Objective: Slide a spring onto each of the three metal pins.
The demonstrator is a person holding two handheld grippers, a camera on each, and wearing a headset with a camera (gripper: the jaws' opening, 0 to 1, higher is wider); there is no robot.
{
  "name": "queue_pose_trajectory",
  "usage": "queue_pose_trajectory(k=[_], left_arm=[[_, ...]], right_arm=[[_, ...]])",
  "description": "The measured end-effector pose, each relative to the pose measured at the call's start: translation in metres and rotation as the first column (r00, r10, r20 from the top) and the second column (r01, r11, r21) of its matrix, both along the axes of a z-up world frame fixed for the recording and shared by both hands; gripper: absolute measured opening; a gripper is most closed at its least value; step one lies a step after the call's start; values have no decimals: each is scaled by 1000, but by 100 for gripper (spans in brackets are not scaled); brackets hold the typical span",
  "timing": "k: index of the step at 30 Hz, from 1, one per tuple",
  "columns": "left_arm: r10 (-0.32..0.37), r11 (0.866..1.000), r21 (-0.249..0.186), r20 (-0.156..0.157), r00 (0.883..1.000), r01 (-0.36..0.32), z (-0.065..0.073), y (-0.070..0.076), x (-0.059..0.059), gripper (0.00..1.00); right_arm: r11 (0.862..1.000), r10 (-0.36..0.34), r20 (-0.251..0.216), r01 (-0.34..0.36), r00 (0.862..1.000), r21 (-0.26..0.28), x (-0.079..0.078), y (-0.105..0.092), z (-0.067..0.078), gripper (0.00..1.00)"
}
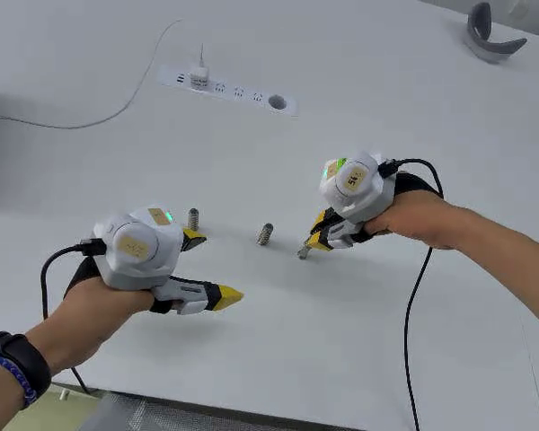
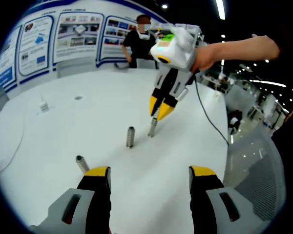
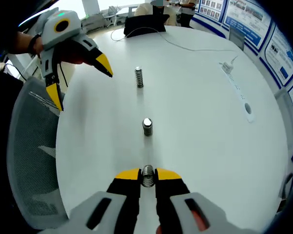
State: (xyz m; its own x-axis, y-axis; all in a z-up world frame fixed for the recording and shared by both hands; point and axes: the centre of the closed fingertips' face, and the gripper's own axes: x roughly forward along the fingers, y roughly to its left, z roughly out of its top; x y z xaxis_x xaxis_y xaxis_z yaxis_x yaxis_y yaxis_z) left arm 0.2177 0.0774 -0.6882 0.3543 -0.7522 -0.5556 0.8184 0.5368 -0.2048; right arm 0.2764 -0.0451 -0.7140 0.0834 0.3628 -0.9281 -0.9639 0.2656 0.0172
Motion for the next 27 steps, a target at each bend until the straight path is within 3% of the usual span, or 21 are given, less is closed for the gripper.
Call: queue_pose_trajectory(k=[27], left_arm=[[20,1000,3,1,1000,-20,2,7,1,67]], right_arm=[[1000,6,-13,-6,1000,-13,1,7,-24,12]])
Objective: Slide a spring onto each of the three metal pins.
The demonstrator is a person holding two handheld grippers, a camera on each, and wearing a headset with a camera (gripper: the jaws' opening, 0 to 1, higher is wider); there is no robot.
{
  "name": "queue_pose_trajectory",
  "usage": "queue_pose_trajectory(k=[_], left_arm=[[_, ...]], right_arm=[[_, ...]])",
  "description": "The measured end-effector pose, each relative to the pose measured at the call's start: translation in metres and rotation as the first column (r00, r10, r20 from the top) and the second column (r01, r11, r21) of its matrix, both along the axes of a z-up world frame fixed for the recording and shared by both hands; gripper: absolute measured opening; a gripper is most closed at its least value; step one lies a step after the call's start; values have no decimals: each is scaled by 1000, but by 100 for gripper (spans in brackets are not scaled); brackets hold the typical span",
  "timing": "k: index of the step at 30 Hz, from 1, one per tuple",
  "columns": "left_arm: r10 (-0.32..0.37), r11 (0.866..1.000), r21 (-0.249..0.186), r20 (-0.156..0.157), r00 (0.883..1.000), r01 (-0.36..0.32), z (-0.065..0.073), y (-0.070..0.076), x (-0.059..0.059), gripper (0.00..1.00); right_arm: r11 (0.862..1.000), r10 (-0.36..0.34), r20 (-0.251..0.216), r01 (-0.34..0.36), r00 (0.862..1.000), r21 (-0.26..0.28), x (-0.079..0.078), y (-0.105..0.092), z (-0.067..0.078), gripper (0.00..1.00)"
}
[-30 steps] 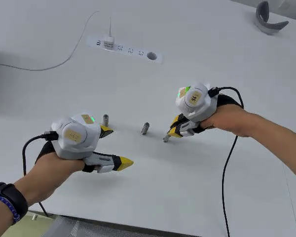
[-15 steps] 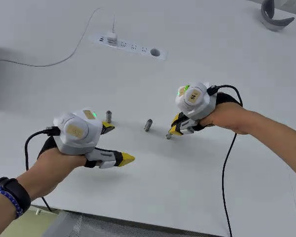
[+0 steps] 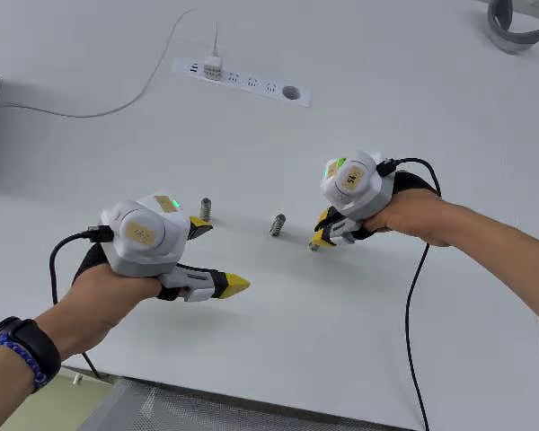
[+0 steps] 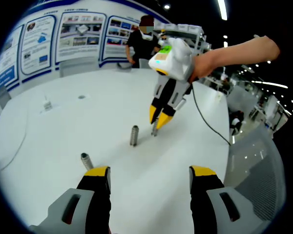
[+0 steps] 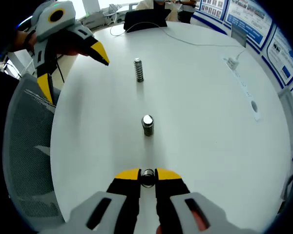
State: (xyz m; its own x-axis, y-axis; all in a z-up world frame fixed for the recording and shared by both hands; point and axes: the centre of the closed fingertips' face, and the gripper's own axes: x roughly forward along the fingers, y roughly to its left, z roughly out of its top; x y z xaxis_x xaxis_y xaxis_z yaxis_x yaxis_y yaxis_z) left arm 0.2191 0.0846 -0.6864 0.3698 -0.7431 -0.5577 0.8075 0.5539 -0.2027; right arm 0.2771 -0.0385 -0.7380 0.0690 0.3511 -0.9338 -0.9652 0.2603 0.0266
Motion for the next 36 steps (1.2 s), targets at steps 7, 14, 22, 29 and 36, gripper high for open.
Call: queue_pose_trajectory(k=[7,14,22,29,36], left_arm=[[4,1000,2,-1,1000,-4,0,2,1,67],[7,1000,4,-2,1000,-7,-1,4,1,67],[6,1000,5,-4,1000,-6,-1,4,1,67],[4,1000,3,-6,1000,-4,-1,2,-1,67],[2,1000,4,-10,1000,-2,-2,1,-3,67]], right_arm=[[1000,-5,2,5,1000,-2,1,-1,-6,12],[1000,-9,0,9,1000,-3,1,-2,-12,12],[1000,-18,3,18,1000,3,3,-1,-12,13],[999,-39,-2,39,999,22,3,-1,-7,19],[995,-86,20,85,996,55,6,-6,3,28]])
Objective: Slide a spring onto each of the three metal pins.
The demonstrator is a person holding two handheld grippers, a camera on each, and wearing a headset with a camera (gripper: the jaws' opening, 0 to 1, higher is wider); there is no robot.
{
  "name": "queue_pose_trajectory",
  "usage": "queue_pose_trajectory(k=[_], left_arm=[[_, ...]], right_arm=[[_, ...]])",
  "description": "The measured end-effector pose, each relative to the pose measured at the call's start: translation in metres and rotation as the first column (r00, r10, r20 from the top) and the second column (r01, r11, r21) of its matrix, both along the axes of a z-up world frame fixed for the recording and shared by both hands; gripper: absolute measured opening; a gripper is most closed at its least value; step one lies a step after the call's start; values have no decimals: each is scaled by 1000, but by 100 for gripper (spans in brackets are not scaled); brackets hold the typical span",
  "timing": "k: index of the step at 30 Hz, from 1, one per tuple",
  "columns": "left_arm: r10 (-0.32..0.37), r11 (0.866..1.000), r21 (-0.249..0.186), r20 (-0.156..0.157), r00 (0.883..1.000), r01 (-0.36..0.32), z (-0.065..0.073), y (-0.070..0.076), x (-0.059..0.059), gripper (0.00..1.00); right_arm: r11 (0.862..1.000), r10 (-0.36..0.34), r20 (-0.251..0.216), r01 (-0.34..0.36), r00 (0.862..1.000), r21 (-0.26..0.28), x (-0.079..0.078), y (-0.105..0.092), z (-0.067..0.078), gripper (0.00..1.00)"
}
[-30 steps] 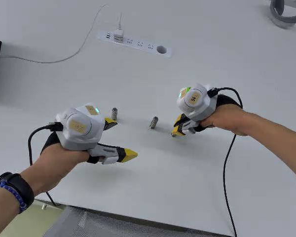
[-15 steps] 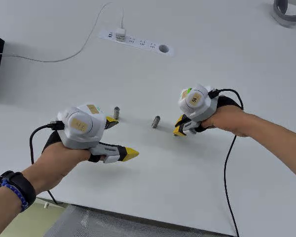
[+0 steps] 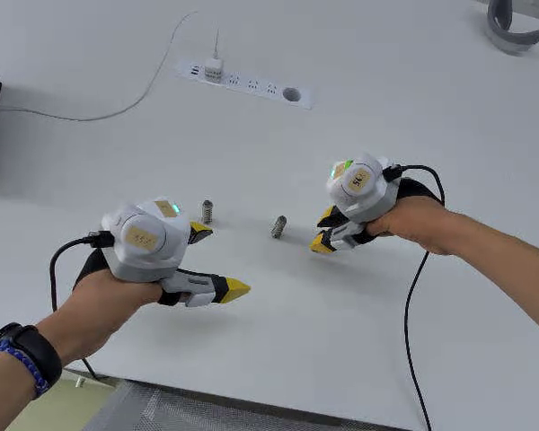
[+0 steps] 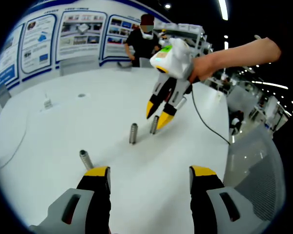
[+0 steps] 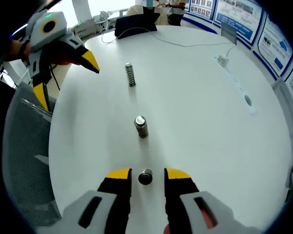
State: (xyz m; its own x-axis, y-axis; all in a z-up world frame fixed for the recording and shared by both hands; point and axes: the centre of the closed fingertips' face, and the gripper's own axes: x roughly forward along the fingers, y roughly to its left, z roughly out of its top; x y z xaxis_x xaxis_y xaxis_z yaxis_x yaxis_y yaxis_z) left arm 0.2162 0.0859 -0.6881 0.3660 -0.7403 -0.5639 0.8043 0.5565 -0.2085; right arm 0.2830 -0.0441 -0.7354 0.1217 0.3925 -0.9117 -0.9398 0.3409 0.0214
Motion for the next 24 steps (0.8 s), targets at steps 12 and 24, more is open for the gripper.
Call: queue_pose_trajectory(k=[12,24], left_arm=[[17,1000,-2,0,1000,-17,1,4,2,68],[33,999,0,0,999,-33,0,7,0,68]], right_arm=[[991,-120,34,118,992,59,-2,-18,12,38],[959,-254,47,245,966,143,-9,-32,21,42]])
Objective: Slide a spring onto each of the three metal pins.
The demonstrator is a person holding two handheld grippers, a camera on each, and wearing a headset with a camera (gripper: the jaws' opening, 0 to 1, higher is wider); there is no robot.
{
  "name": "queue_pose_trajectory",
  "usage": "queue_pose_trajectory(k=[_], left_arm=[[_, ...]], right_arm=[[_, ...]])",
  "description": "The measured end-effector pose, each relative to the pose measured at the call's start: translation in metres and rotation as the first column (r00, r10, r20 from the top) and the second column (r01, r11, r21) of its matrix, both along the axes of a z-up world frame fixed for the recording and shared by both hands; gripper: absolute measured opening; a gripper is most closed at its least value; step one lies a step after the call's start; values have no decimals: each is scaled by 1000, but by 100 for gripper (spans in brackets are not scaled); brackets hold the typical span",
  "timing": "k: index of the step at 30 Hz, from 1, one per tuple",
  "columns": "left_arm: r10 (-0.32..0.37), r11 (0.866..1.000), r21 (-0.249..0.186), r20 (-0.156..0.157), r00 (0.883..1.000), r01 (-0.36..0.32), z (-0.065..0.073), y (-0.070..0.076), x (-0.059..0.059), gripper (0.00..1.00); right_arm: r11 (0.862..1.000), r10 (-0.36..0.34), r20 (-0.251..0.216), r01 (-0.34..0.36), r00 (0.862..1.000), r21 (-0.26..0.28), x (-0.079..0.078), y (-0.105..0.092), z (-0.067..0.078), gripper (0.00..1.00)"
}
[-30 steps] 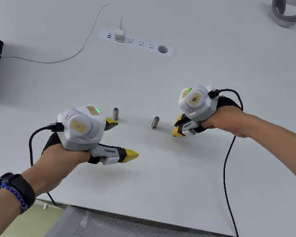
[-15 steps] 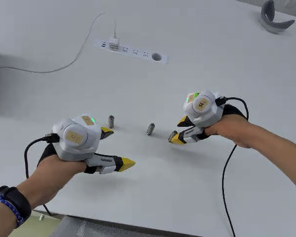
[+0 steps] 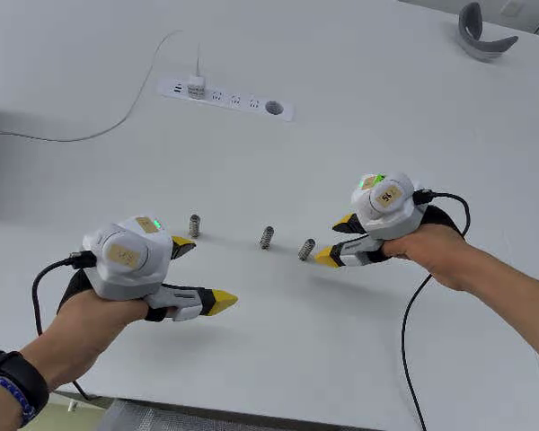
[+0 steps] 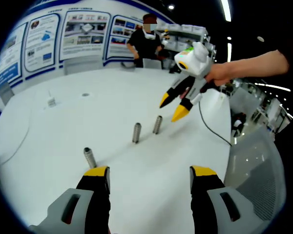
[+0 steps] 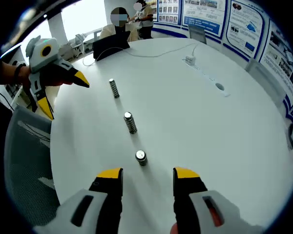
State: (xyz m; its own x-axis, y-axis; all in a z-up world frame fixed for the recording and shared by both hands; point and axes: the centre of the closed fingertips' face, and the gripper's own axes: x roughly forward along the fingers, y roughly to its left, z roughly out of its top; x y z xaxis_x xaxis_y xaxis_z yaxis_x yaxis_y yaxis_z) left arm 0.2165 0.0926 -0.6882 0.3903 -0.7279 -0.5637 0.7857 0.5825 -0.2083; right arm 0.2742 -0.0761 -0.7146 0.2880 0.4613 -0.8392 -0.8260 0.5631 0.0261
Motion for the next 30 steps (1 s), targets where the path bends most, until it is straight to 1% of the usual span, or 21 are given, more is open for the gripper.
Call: queue_pose_trajectory(k=[4,6,8,13,15,18,21,25,26,28,30], left_arm=[[10,1000,0,1,1000,-10,1,2,1,68],[16,1000,0,1,1000,-16,1,4,1,68],[19,1000,1,2,1000,-19,2,6,2,68],[28,1000,5,6,1000,-28,6,8,2,69],[32,999,6,8,999,-32,7,10,3,69],[42,999,4,8,999,-42,9,12,4,69],[50,999,5,8,999,-50,9,15,4,69],[59,998,5,8,998,-59,9,20,5,70],[61,998,5,8,998,-61,8,21,6,70],[65,998,5,7,998,-65,8,22,6,70],[67,998,6,7,998,-67,8,23,7,70]], right_arm=[[999,-38,13,37,999,32,-6,0,3,44],[996,-62,3,61,998,61,-9,1,4,45],[993,-80,4,80,997,84,-11,1,3,47],[986,-128,-1,127,992,109,-17,-2,0,48],[983,-140,-2,139,990,122,-21,-1,2,50],[970,-179,-2,177,984,166,-24,1,5,51],[959,-207,-1,203,978,196,-28,2,6,53],[945,-243,-10,239,970,221,-33,3,5,55],[939,-261,-7,256,965,230,-34,2,4,56],[932,-278,-20,274,960,237,-37,1,2,57],[926,-293,-19,289,956,242,-38,-1,1,59]])
